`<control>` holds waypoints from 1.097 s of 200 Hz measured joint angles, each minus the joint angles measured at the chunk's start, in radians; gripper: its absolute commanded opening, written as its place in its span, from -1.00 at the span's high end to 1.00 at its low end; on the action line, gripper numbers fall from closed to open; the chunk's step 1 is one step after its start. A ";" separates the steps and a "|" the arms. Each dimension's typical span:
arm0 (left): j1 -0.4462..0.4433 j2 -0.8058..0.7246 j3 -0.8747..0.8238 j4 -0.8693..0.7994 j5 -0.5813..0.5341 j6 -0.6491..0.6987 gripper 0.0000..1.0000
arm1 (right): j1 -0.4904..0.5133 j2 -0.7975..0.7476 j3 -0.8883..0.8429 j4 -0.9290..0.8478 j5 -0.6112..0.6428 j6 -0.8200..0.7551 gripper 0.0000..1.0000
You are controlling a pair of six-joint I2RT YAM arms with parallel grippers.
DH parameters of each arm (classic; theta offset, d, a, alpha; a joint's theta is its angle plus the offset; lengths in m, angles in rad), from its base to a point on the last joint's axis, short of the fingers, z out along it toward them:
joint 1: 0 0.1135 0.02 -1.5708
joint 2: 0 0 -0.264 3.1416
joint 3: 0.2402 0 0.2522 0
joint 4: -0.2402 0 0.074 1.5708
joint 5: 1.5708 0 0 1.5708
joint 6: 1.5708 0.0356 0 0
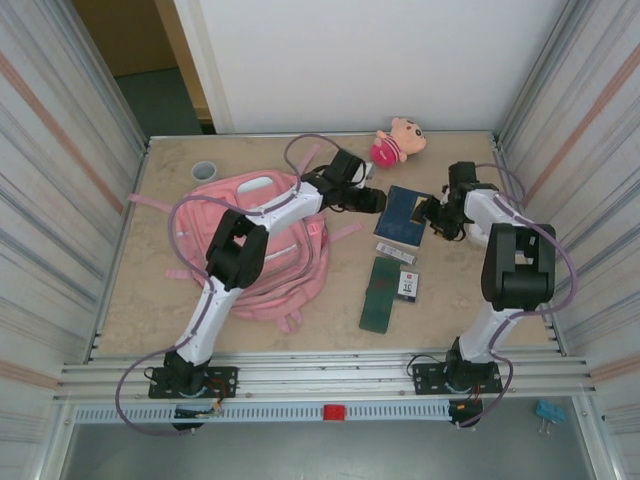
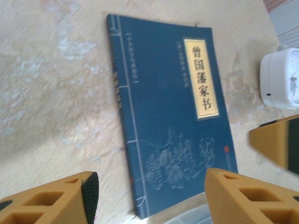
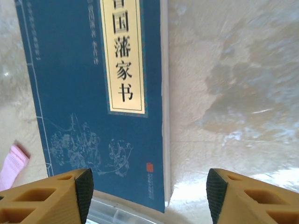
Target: Pack the student bag
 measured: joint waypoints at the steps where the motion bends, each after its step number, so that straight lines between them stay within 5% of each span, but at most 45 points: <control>1: 0.000 0.001 0.002 0.000 0.000 0.000 -0.24 | 0.000 0.001 0.000 0.000 -0.001 0.000 -0.24; 116: -0.030 0.152 0.127 -0.077 -0.014 -0.001 -0.23 | 0.053 0.083 -0.041 0.069 -0.029 0.036 0.39; 219: -0.006 0.083 -0.024 0.020 0.114 -0.081 -0.25 | 0.053 0.042 -0.133 0.194 -0.072 0.084 0.45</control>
